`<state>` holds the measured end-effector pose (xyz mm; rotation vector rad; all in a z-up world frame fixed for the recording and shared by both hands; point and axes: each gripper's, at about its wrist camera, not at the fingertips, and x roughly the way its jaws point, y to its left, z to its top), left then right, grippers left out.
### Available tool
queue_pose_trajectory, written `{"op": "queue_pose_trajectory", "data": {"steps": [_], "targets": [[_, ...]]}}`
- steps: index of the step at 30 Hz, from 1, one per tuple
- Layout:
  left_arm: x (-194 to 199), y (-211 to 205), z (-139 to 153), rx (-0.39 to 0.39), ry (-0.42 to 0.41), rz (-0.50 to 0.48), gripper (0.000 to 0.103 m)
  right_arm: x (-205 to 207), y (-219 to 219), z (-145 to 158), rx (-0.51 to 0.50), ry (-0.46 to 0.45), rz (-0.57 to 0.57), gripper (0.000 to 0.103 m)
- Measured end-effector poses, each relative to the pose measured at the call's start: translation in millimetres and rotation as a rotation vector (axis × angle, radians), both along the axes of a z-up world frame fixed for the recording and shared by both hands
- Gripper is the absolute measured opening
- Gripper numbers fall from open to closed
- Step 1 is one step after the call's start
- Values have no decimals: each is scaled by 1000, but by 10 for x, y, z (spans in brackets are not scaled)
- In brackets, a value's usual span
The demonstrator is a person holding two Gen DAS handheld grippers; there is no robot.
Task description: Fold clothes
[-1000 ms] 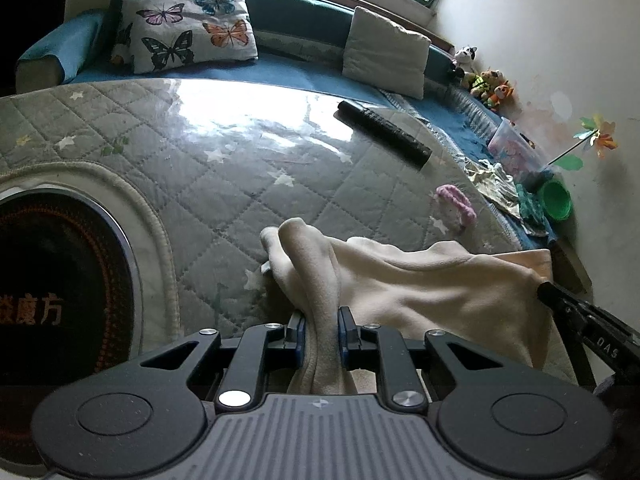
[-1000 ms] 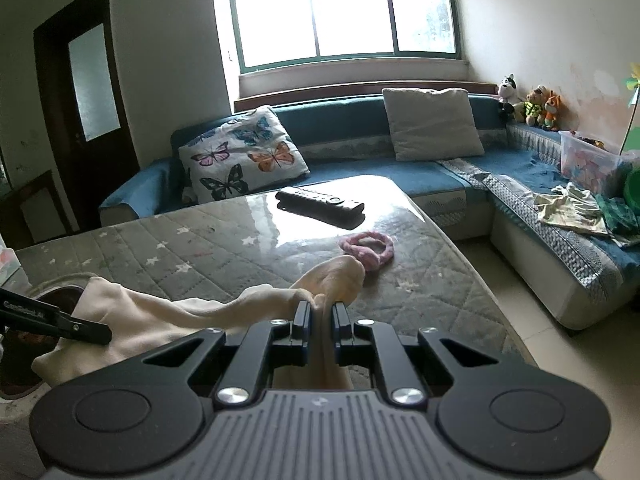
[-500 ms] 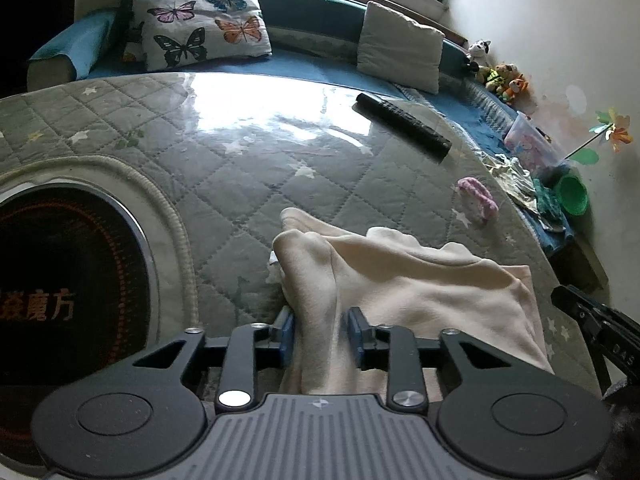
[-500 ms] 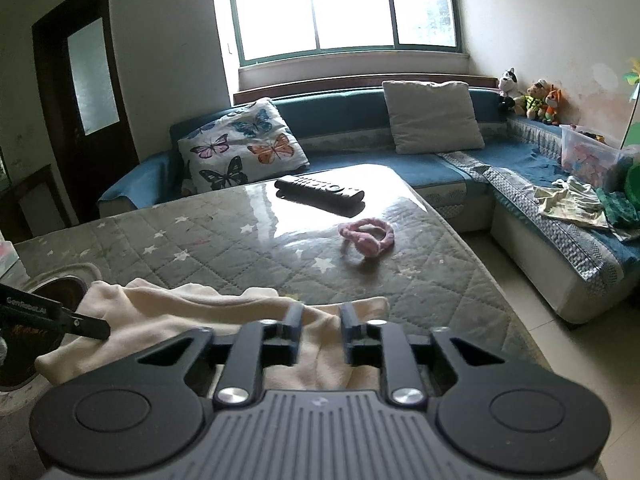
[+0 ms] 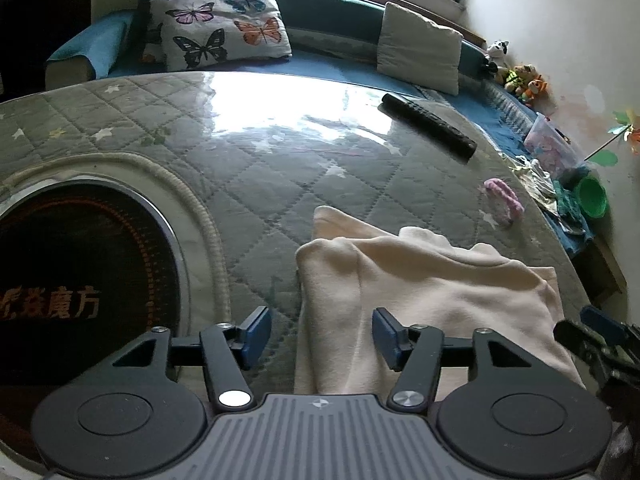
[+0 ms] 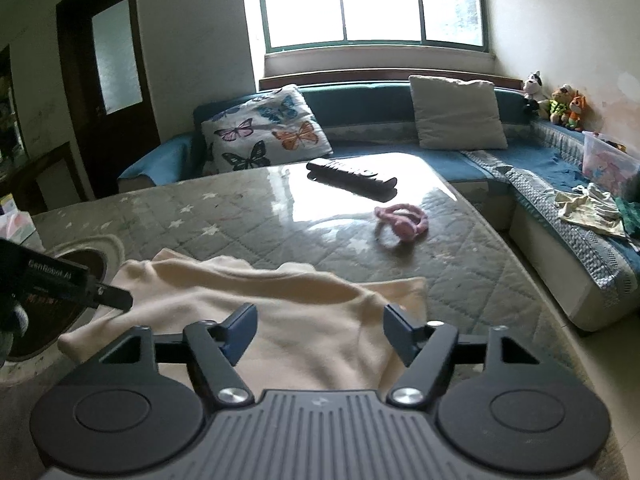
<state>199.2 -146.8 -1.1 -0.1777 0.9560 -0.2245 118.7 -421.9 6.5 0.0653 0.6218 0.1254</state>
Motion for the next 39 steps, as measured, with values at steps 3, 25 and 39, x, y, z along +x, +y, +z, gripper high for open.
{"op": "queue_pose_trajectory", "data": {"steps": [3, 25, 39], "targets": [[-7, 18, -6, 9, -3, 7, 68, -16, 54, -35, -6, 9, 15, 83], [-4, 48, 13, 150, -86, 18, 89, 32, 242, -184, -89, 59, 56, 103], [279, 21, -88, 199, -81, 23, 98, 654, 175, -217, -24, 85, -21, 103]]}}
